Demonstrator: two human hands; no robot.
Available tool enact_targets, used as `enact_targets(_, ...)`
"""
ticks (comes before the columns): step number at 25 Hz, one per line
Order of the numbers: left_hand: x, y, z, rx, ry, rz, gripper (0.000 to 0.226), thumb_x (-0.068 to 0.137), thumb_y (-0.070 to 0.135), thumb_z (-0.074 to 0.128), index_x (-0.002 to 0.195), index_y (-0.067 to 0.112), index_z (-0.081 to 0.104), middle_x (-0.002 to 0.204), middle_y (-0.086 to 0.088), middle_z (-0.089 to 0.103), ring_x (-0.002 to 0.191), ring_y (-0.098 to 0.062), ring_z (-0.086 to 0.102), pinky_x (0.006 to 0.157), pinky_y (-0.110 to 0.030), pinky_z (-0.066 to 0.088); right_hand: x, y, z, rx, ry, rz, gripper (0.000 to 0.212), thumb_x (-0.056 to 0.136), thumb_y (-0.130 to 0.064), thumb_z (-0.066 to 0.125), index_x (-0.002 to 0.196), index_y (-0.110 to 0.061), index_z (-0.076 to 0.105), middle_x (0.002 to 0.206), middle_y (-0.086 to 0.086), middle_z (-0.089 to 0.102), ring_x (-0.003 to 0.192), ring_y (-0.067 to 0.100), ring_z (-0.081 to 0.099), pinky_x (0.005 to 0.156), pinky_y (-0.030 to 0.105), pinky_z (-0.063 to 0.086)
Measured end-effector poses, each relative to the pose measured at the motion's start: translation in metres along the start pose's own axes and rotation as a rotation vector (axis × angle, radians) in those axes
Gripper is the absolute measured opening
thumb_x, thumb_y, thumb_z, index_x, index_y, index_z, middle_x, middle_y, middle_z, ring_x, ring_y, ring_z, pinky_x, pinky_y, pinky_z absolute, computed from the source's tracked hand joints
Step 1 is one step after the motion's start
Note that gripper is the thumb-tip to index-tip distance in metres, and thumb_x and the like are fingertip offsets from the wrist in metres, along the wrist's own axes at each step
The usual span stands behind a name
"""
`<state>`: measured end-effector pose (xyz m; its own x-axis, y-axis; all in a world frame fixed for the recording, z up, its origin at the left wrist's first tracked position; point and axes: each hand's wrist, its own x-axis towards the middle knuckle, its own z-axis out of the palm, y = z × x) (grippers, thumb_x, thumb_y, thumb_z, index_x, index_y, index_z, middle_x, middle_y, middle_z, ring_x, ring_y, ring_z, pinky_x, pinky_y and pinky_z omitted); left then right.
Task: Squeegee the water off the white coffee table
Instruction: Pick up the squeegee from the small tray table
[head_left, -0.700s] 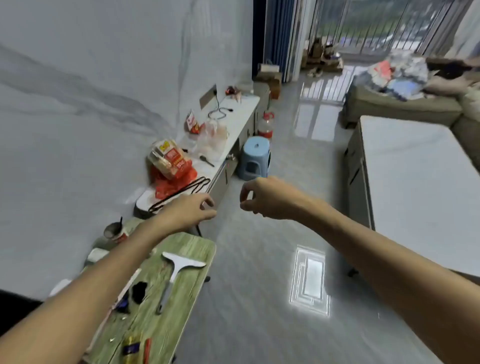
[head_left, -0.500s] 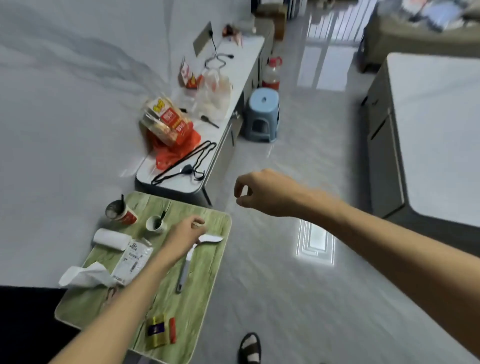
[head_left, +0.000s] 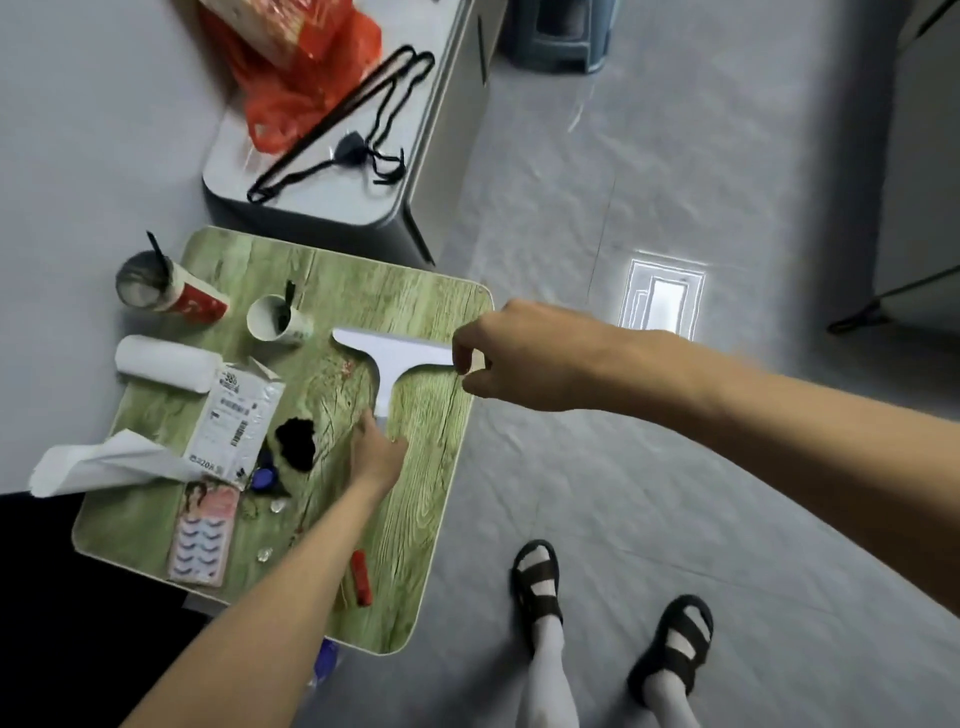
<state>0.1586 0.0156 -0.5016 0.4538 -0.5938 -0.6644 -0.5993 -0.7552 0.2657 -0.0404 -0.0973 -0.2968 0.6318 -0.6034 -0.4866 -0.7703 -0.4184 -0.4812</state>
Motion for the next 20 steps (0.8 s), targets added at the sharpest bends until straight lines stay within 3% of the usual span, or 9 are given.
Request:
enact_targets(5, 0.034, 0.0, 0.013, 0.158, 0.065, -0.048, 0.048, 0.096, 0.014, 0.055, 0.138, 0.002, 0.035, 0.129, -0.024, 0.055, 0.113, -0.041, 0.056, 0.082, -0.043, 0.045, -0.005, 0.028, 0.019, 0.04, -0.05, 0.033, 0.024, 0.092, -0.03, 0.055, 0.114, -0.023, 0.062, 0.107, 0.003, 0.064, 0.086, 0.02, 0.053, 0.076, 0.034, 0.049)
enact_targets(8, 0.041, 0.013, 0.005, 0.268, -0.09, -0.043, 0.025, 0.094, 0.015, 0.056, 0.116, 0.003, 0.054, 0.106, -0.018, 0.064, 0.09, -0.032, 0.063, 0.073, -0.035, 0.046, -0.011, 0.041, 0.01, 0.055, -0.03, 0.06, 0.024, 0.092, -0.031, 0.054, 0.114, -0.024, 0.061, 0.107, 0.005, 0.064, 0.093, 0.024, 0.058, 0.079, 0.036, 0.05)
enact_targets(10, 0.03, 0.034, -0.001, 0.135, -0.242, 0.007, 0.011, 0.092, 0.014, 0.06, 0.095, 0.004, 0.057, 0.082, -0.013, 0.062, 0.062, -0.021, 0.057, 0.055, -0.028, 0.044, -0.02, 0.047, 0.0, 0.059, -0.015, 0.078, 0.025, 0.092, -0.032, 0.054, 0.114, -0.024, 0.061, 0.106, 0.006, 0.064, 0.094, 0.026, 0.059, 0.081, 0.039, 0.051)
enact_targets(13, -0.008, 0.086, -0.03, -0.336, -0.44, 0.067, 0.019, 0.092, 0.012, 0.061, 0.074, 0.009, 0.054, 0.064, -0.008, 0.055, 0.04, -0.008, 0.047, 0.039, -0.019, 0.038, -0.047, 0.054, -0.024, 0.062, -0.032, 0.114, 0.027, 0.092, -0.035, 0.055, 0.117, -0.025, 0.06, 0.107, 0.005, 0.065, 0.092, 0.026, 0.06, 0.083, 0.041, 0.052)
enact_targets(17, -0.085, 0.177, -0.081, -0.516, -0.561, 0.251, 0.02, 0.089, 0.015, 0.066, 0.074, 0.011, 0.054, 0.064, -0.009, 0.057, 0.039, -0.006, 0.047, 0.038, -0.016, 0.04, -0.099, 0.062, -0.071, 0.084, -0.027, 0.188, 0.03, 0.092, -0.039, 0.055, 0.119, -0.026, 0.059, 0.11, 0.003, 0.065, 0.097, 0.024, 0.059, 0.086, 0.038, 0.049)
enact_targets(20, -0.163, 0.268, -0.121, -0.542, -0.598, 0.412, 0.017, 0.088, 0.013, 0.068, 0.08, 0.01, 0.053, 0.06, -0.006, 0.055, 0.04, -0.009, 0.051, 0.039, -0.017, 0.043, -0.158, 0.068, -0.132, 0.201, 0.036, 0.238, 0.027, 0.093, -0.043, 0.054, 0.112, -0.024, 0.061, 0.097, -0.001, 0.067, 0.083, 0.019, 0.062, 0.078, 0.031, 0.048)
